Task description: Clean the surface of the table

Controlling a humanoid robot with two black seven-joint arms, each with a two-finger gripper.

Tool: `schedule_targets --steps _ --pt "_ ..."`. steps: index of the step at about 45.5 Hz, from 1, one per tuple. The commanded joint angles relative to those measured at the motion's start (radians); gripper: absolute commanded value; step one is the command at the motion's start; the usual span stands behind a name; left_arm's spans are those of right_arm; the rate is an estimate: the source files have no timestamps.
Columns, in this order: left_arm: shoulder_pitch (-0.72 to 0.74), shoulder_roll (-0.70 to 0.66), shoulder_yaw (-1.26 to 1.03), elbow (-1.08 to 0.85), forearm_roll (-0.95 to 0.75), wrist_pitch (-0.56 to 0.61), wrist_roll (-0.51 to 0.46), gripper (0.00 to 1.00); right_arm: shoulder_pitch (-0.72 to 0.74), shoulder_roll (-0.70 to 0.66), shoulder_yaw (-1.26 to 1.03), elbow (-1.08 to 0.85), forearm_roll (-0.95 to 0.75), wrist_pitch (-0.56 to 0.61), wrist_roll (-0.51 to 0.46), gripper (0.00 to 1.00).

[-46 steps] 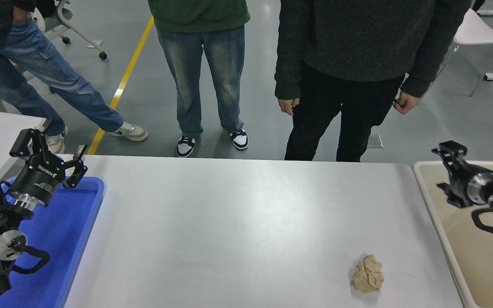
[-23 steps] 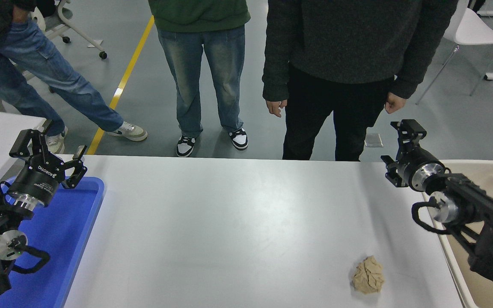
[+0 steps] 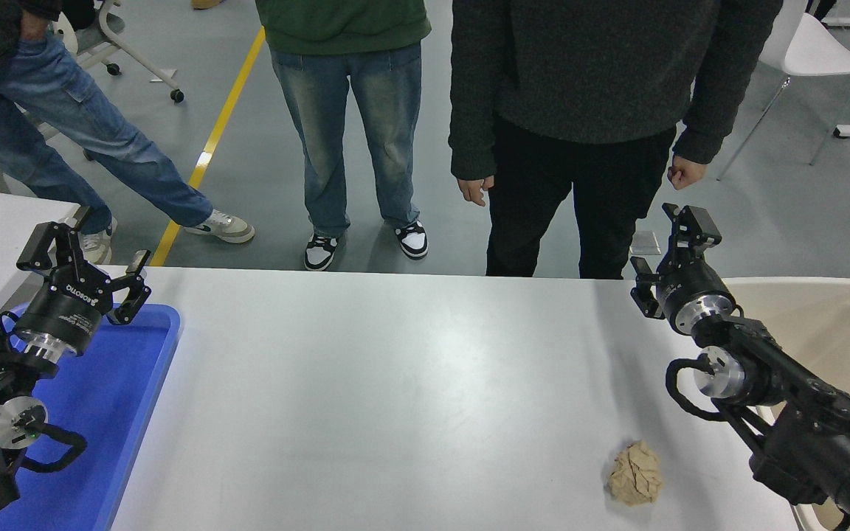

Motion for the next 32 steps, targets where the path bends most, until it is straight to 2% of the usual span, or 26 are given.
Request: schedule_targets --steps 1,18,24,26,32 --pt "0.0 0.0 0.0 0.0 0.0 0.0 0.0 1.0 -0.009 0.013 0.006 -0.02 -0.002 0.002 0.016 1.0" --pt "0.0 0.0 0.0 0.0 0.0 -0.001 0.0 1.0 -0.004 -0.017 -0.029 -0.02 -0.01 0.006 0.014 1.0" --pt "0.0 0.0 0.0 0.0 0.0 -0.001 0.0 1.0 0.025 -0.108 -0.164 -0.005 -0.075 0.011 0.007 1.0" --pt "0.0 0.0 0.0 0.0 0.0 -0.001 0.0 1.0 0.068 -0.178 -0.265 0.016 -0.13 0.011 0.002 1.0" --pt "0.0 0.0 0.0 0.0 0.0 -0.001 0.0 1.0 0.111 -0.293 -0.38 0.084 -0.161 0.031 0.0 1.0"
